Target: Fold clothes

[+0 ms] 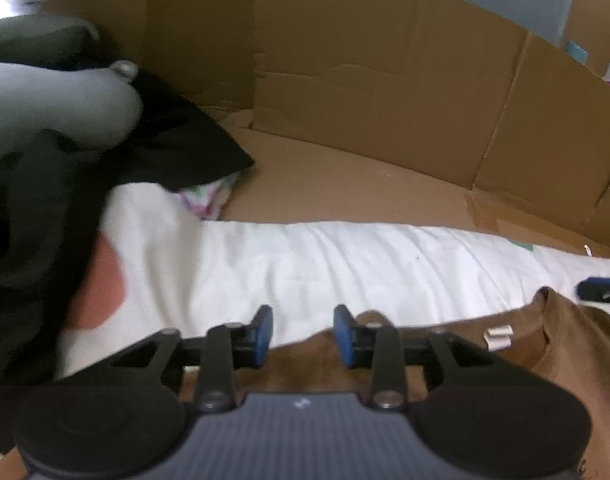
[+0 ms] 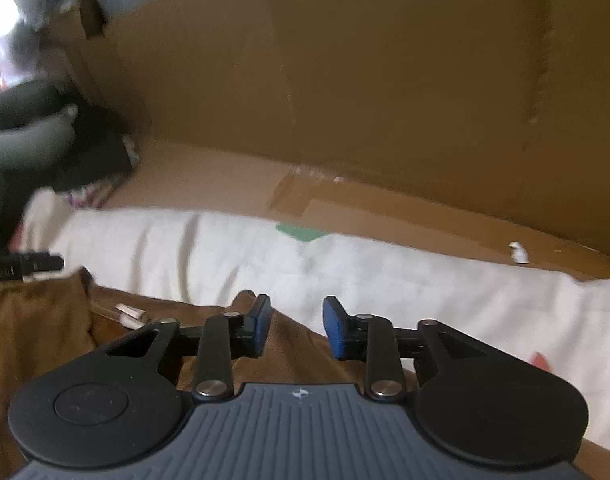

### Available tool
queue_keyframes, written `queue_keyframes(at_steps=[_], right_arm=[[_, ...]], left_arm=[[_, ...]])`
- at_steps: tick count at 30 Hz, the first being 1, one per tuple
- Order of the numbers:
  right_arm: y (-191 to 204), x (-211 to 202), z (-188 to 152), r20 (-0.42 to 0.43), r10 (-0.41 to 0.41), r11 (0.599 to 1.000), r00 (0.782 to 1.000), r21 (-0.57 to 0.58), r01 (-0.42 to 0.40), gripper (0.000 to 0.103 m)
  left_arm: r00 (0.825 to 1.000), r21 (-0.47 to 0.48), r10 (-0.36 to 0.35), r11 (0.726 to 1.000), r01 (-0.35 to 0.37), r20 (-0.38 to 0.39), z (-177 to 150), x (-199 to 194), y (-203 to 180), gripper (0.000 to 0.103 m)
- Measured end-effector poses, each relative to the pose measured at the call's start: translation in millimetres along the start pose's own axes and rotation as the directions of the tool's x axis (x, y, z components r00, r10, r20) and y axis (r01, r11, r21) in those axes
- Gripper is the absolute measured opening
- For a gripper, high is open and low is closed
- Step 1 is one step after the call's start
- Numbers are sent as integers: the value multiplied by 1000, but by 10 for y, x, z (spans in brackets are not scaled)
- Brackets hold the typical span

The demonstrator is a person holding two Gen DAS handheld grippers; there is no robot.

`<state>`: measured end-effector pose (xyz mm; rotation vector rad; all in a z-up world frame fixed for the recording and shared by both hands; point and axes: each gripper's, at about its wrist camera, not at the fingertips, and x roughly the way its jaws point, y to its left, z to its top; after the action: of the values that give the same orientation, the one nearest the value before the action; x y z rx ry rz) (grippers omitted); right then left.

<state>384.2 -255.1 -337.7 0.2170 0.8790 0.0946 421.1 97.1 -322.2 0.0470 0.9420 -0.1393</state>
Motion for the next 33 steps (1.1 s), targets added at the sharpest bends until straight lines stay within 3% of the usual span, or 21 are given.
queue_keyframes(at_steps=[2,6,8,10,14,23,27,33], right_arm=[[-13,-232,-22,12,5,1000,1000,-9,-5,41],[-37,-716,-78,33,-31,999,999,-25,32,45],[-45,-964,-95,32,-47,999,998,-18,47,45],[-38,-1236,-116,32,-52,999,998,-6,53,46],[21,-1773,-219,48,-56,998,997,-7,56,58],[325,-2766,-715,30,-39,999,999,-24,40,61],[518,-3085,-929,11,-30,998,999,-56,30,61],[716,-3405,-1181,2,-2,996,1000,-87,2,63]], left_arm=[[1000,1,11,1000,-11,6,-22,-139,28,54],[999,-36,36,999,-36,18,-62,-464,133,58],[999,-61,40,997,-38,26,-87,-672,191,72],[998,-76,46,996,-43,39,-133,-903,236,77],[998,-88,40,995,-36,44,-249,-1319,301,85],[999,-55,33,998,-32,21,-607,-2080,390,91],[999,-28,32,999,-32,12,-806,-2348,402,94],[1000,-69,22,997,-23,-19,-1124,-2632,475,95]])
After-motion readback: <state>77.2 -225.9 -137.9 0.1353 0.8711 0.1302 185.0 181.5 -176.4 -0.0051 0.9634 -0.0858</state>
